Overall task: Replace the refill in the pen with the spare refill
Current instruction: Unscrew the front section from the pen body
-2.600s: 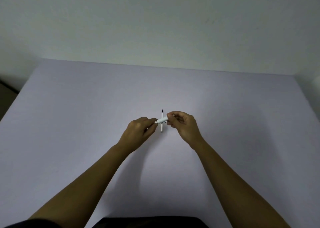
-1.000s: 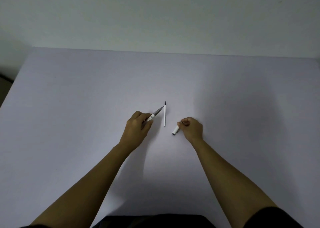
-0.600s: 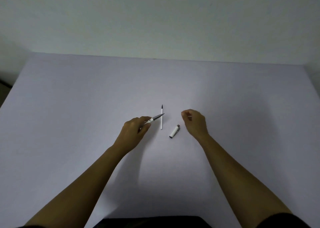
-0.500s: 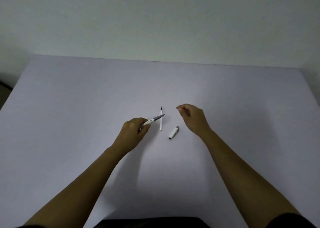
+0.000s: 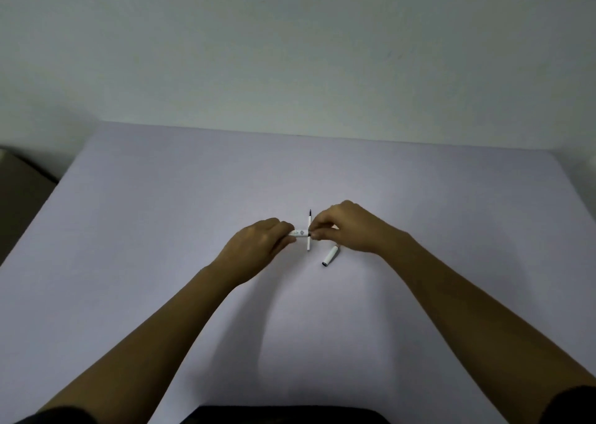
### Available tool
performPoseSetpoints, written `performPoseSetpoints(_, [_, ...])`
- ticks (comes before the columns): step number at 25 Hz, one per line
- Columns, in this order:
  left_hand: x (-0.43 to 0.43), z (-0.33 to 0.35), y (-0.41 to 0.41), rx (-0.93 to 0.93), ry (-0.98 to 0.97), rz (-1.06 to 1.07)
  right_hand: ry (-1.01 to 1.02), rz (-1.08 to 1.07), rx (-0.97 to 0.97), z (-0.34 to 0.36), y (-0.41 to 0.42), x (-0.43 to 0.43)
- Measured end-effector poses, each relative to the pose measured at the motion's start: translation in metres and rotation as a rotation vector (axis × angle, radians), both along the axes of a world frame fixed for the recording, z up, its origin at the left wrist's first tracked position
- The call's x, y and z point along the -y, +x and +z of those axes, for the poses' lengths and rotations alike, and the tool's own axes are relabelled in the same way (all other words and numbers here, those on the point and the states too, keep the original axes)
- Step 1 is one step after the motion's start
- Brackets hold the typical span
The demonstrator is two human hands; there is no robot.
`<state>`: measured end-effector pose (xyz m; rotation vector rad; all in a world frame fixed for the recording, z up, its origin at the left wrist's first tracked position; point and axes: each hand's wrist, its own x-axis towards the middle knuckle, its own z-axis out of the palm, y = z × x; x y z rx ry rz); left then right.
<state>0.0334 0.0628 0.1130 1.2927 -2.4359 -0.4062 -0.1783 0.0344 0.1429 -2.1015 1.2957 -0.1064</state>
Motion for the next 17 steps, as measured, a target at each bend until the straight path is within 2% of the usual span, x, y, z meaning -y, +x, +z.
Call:
performPoseSetpoints(4, [-0.005,0.004,-0.004,-0.05,-0.02,0.027,-0.122,-0.026,0.111,0.011,-0.001,-0.004])
performPoseSetpoints(9, [-0.008,0.011,-0.007,-0.054,-0.063,0.054,0.004,-0.046,0.002,0.015,-0.003,-0.009])
performPoseSetpoints(13, [-0.014,0.017,-0.012,-0.072,-0.078,0.058,-0.066,-0.041,0.181,0.022,-0.006,-0.015])
performPoseSetpoints(15, [-0.013,0.02,-0.015,-0.086,-0.095,0.056,-0.091,-0.049,0.189,0.022,-0.009,-0.017])
performPoseSetpoints(17, [-0.012,0.022,-0.017,-0.086,-0.098,0.049,-0.032,-0.124,0.171,0.022,-0.012,-0.019])
